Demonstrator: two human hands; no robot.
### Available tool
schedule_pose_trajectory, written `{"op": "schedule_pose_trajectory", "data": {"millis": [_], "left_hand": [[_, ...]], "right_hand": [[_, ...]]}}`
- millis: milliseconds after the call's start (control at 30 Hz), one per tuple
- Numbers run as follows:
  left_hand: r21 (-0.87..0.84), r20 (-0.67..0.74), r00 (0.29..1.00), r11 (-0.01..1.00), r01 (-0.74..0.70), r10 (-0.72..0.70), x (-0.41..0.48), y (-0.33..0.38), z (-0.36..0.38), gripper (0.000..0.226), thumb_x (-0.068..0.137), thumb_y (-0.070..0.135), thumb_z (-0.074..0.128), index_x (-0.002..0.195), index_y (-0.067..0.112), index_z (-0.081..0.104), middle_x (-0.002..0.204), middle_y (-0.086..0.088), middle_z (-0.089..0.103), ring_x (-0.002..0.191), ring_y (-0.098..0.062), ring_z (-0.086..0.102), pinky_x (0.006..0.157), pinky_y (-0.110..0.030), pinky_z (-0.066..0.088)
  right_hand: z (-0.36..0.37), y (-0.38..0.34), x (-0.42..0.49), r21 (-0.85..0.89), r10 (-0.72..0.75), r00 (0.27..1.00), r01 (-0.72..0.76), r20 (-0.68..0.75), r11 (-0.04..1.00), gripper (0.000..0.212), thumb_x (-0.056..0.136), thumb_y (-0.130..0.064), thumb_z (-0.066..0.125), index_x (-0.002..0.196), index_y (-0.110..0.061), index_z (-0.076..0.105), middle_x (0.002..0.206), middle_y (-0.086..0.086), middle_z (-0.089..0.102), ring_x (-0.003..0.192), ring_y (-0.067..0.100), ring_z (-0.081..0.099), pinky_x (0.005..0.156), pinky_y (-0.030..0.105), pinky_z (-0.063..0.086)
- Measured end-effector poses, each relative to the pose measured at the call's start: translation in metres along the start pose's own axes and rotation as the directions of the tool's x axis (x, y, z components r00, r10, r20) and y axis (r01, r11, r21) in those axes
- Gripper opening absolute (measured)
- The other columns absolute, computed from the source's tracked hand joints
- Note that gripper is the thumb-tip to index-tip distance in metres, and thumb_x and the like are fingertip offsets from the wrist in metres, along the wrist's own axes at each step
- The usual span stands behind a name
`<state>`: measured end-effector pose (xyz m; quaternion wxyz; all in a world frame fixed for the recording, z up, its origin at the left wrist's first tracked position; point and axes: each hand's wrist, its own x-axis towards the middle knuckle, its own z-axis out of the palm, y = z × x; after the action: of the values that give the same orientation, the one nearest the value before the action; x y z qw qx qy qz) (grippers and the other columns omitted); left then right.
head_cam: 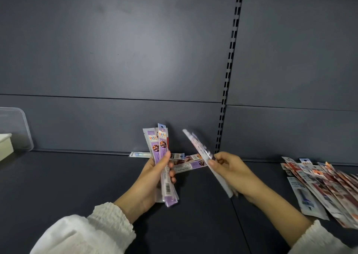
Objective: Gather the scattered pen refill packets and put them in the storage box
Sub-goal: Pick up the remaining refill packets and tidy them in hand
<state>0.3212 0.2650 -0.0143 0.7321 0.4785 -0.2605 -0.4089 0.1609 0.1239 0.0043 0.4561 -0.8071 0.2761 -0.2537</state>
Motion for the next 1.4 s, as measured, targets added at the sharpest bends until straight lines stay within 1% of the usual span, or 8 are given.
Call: {"op": "schedule_pose_trajectory", "data": {"millis": [100, 300, 433, 733, 900, 1133, 1233, 1400], "left_hand": [[0.068, 0.052, 0.999, 0.998, -0.01, 0.006, -0.007, -0.005, 0.015, 0.028, 0.088, 0.041, 0.059, 0.099, 0.015, 0.055, 0.071, 0.001, 0.054, 0.059, -0.011, 0.05, 0.061, -0.027, 0.049], [0.118, 0.096, 0.995, 0.993, -0.01, -0.001, -0.012, -0.007, 0.017, 0.049, 0.084, 0.05, 0.056, 0.125, 0.023, 0.056, 0.114, -0.004, 0.071, 0.105, -0.019, 0.068, 0.095, -0.041, 0.052], [0.085, 0.073, 0.997, 0.996, -0.002, -0.004, -0.013, -0.004, 0.017, 0.04, 0.088, 0.045, 0.053, 0.118, 0.02, 0.062, 0.104, -0.007, 0.074, 0.095, -0.021, 0.072, 0.077, -0.035, 0.058], [-0.006, -0.06, 0.995, 0.997, 0.077, -0.077, -0.005, -0.005, 0.012, 0.039, 0.097, 0.037, 0.048, 0.118, 0.009, 0.062, 0.103, -0.011, 0.074, 0.092, -0.026, 0.071, 0.069, -0.037, 0.057], [0.057, 0.008, 0.999, 0.997, 0.048, -0.049, -0.008, -0.004, 0.013, 0.052, 0.089, 0.053, 0.049, 0.111, 0.007, 0.058, 0.07, -0.003, 0.063, 0.058, -0.014, 0.059, 0.057, -0.027, 0.053], [0.196, 0.094, 0.995, 0.98, -0.038, 0.02, -0.013, -0.009, 0.02, 0.038, 0.089, 0.05, 0.048, 0.117, 0.027, 0.06, 0.104, 0.001, 0.075, 0.097, -0.011, 0.07, 0.076, -0.023, 0.054], [0.143, 0.036, 0.999, 0.99, 0.001, -0.006, -0.011, -0.008, 0.017, 0.036, 0.091, 0.046, 0.051, 0.116, 0.022, 0.061, 0.099, -0.004, 0.075, 0.09, -0.014, 0.072, 0.071, -0.025, 0.054], [0.086, -0.017, 0.999, 0.996, 0.037, -0.035, -0.005, -0.005, 0.012, 0.031, 0.093, 0.039, 0.053, 0.107, 0.012, 0.061, 0.077, -0.005, 0.072, 0.069, -0.017, 0.07, 0.062, -0.029, 0.055]], "right_hand": [[0.025, -0.016, -0.009, 0.25, 0.02, 1.0, -0.017, -0.006, 0.968, 0.02, 0.091, -0.022, 0.063, 0.094, -0.003, 0.067, 0.08, 0.0, 0.064, 0.072, 0.004, 0.059, 0.067, 0.014, 0.045], [0.051, -0.021, -0.022, 0.191, -0.068, 0.997, 0.061, 0.028, 0.98, 0.008, 0.083, -0.022, 0.073, 0.083, -0.015, 0.069, 0.07, -0.009, 0.066, 0.064, -0.001, 0.058, 0.063, 0.016, 0.049], [0.046, -0.024, -0.023, 0.289, -0.049, 0.998, 0.035, 0.042, 0.957, 0.01, 0.087, -0.019, 0.067, 0.085, -0.012, 0.073, 0.073, -0.005, 0.073, 0.067, 0.004, 0.066, 0.06, 0.018, 0.051], [0.043, -0.026, -0.027, 0.413, 0.075, 0.995, -0.098, 0.071, 0.906, 0.021, 0.093, -0.024, 0.058, 0.096, -0.015, 0.077, 0.094, -0.006, 0.077, 0.087, 0.005, 0.072, 0.066, 0.012, 0.053], [0.043, -0.03, -0.027, 0.485, 0.086, 0.994, -0.111, 0.073, 0.868, 0.01, 0.087, -0.016, 0.067, 0.095, -0.012, 0.072, 0.084, 0.0, 0.077, 0.072, 0.008, 0.072, 0.059, 0.014, 0.052], [0.05, -0.023, -0.026, 0.369, 0.002, 0.999, 0.015, -0.047, 0.929, 0.012, 0.082, -0.02, 0.073, 0.082, -0.008, 0.072, 0.081, 0.011, 0.075, 0.07, 0.022, 0.071, 0.066, 0.029, 0.057], [0.048, -0.025, -0.028, 0.392, -0.038, 0.999, 0.039, -0.009, 0.919, 0.01, 0.085, -0.015, 0.069, 0.09, -0.013, 0.077, 0.085, 0.002, 0.076, 0.076, 0.013, 0.072, 0.066, 0.021, 0.055], [0.049, -0.028, -0.03, 0.338, -0.098, 0.991, 0.063, 0.087, 0.939, 0.015, 0.089, -0.011, 0.063, 0.093, -0.016, 0.077, 0.081, 0.001, 0.075, 0.056, 0.006, 0.06, 0.046, 0.02, 0.045]]}}
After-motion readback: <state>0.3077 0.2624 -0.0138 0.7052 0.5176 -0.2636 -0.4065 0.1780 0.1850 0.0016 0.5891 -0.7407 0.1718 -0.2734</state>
